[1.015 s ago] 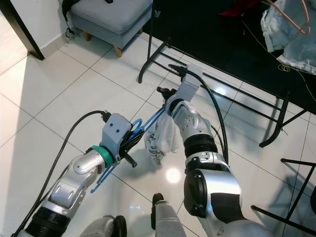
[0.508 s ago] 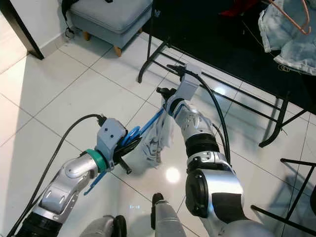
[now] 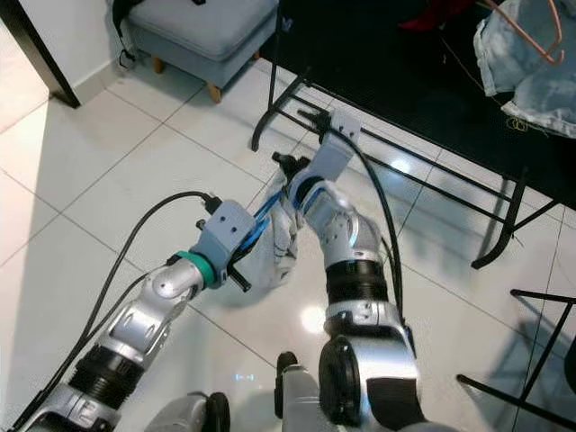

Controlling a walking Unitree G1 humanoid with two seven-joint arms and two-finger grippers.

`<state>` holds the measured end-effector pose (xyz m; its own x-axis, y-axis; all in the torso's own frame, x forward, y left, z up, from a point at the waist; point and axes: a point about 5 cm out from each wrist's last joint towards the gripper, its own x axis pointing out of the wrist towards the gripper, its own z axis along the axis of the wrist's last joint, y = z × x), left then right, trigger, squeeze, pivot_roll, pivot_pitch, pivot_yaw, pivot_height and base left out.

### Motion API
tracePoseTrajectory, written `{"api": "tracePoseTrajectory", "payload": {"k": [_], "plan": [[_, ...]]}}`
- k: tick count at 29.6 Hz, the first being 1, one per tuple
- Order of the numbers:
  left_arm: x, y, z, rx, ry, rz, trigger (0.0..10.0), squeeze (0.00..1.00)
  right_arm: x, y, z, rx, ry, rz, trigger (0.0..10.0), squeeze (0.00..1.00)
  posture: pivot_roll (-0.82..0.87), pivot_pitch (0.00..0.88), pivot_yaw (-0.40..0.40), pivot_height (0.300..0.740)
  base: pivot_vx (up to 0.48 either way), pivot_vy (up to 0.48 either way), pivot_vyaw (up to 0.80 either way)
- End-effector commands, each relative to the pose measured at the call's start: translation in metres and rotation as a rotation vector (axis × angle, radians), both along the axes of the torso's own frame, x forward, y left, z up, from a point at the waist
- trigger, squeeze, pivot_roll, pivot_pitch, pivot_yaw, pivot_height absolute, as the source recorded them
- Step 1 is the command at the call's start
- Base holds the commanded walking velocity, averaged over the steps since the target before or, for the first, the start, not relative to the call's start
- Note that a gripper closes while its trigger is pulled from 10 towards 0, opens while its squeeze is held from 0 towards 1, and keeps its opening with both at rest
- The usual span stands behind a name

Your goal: Hang hanger

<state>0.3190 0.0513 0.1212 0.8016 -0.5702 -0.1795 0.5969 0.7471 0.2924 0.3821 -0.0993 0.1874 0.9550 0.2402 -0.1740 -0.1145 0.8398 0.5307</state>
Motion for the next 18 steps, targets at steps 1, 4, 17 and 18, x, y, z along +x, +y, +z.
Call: {"api": "tracePoseTrajectory", "payload": {"k": [1, 4, 17, 18], "plan": [[-0.001, 0.001, -0.011, 0.013, 0.049, 0.017, 10.0, 0.00, -0.003, -0.003, -0.003, -0.012, 0.009, -0.020, 10.0, 0.00, -0.13, 0.220, 0.005, 0.737, 0.000, 0.000, 0.00], [0.003, 0.007, -0.017, 0.030, 0.068, 0.066, 10.0, 0.00, -0.008, -0.006, -0.010, -0.014, 0.037, -0.041, 10.0, 0.00, -0.12, 0.221, 0.007, 0.737, 0.000, 0.000, 0.00], [0.008, -0.007, -0.004, -0.197, 0.109, 0.088, 10.0, 0.00, -0.032, 0.043, -0.005, 0.006, -0.025, 0.211, 10.0, 0.00, -0.13, 0.222, 0.009, 0.737, 0.000, 0.000, 0.00], [0.004, -0.013, -0.001, -0.219, 0.112, 0.040, 10.0, 0.00, -0.034, 0.051, -0.004, 0.006, -0.037, 0.266, 10.0, 0.00, -0.13, 0.217, 0.011, 0.737, 0.000, 0.000, 0.00]]}}
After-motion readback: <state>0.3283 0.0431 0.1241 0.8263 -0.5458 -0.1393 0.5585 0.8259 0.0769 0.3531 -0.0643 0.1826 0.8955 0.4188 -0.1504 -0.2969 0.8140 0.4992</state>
